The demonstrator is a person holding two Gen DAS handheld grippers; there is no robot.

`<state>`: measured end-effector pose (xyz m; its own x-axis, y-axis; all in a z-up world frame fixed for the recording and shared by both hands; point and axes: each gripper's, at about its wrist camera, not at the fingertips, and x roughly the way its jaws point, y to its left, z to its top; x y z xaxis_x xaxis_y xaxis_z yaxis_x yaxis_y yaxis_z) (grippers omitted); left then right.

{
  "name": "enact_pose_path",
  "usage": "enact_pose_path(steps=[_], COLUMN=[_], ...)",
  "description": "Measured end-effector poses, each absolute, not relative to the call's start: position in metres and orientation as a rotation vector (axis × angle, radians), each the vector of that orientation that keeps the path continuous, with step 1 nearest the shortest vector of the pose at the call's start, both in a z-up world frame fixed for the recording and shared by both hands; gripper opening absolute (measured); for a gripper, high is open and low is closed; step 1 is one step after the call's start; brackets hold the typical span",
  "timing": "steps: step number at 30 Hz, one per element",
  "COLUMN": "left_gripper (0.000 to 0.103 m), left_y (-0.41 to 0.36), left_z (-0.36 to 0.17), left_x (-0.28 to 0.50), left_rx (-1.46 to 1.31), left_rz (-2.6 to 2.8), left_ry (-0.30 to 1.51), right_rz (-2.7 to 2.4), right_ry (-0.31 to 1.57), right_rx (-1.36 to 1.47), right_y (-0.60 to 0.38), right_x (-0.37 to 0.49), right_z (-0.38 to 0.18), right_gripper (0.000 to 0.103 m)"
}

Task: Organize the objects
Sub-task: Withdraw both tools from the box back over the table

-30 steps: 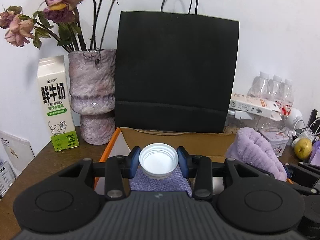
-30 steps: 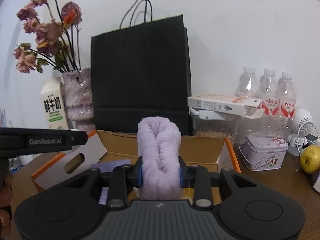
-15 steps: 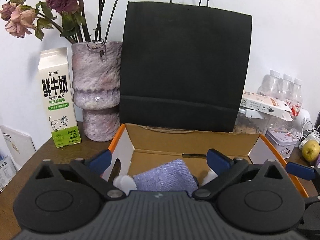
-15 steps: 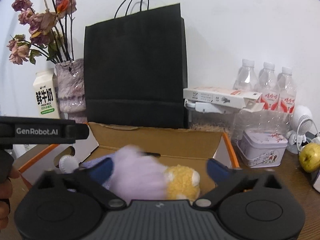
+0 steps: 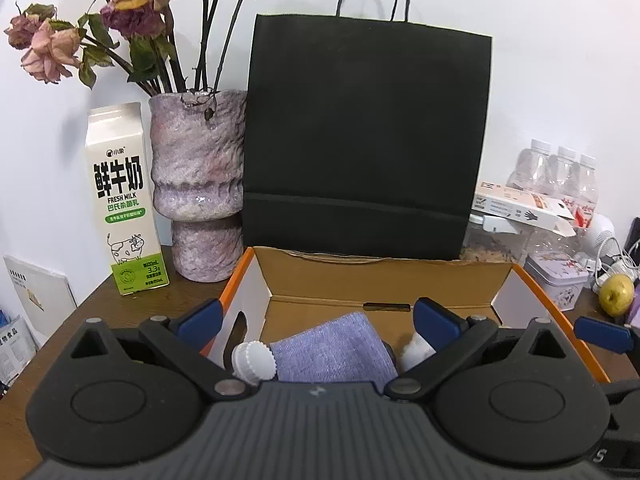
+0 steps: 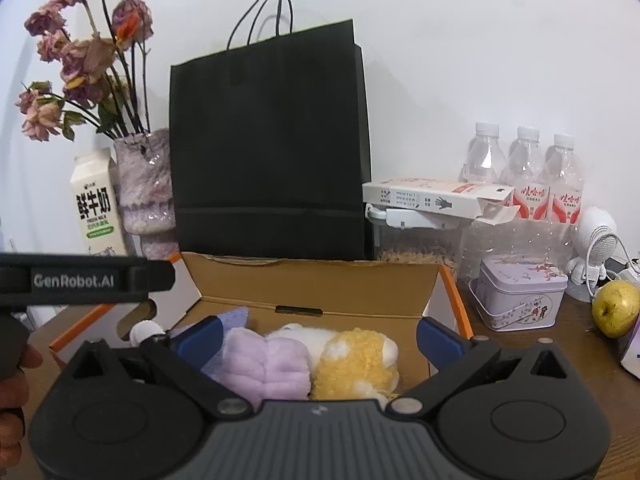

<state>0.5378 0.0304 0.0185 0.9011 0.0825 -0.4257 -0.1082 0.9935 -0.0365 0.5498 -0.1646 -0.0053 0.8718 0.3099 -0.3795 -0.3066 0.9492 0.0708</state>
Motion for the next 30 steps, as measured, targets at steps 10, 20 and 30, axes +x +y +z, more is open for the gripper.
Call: enact_pose_path(steps=[10, 20, 30], left_gripper=[0.103, 0.103, 0.103], left_y=[0.036, 0.045, 0.048], left_z=[0.02, 0.01, -0.005], left_x=[0.495, 0.44, 0.39], left_rx=[-0.054, -0.064, -0.036], left_rz=[0.097, 0.088, 0.093], left_ry=[0.402, 0.38, 0.411], right_rz=[0.343, 0.365, 0.375], right_ry=[0.355, 0.328, 0.328], right_rx=[-0.001, -0.04, -0.04], right_y=[-0.167, -0.17, -0.181], right_x=[0.512, 0.459, 0.406], right_z=[-0.002, -0.008, -0.013], right_gripper=[0.103, 0.103, 0.103])
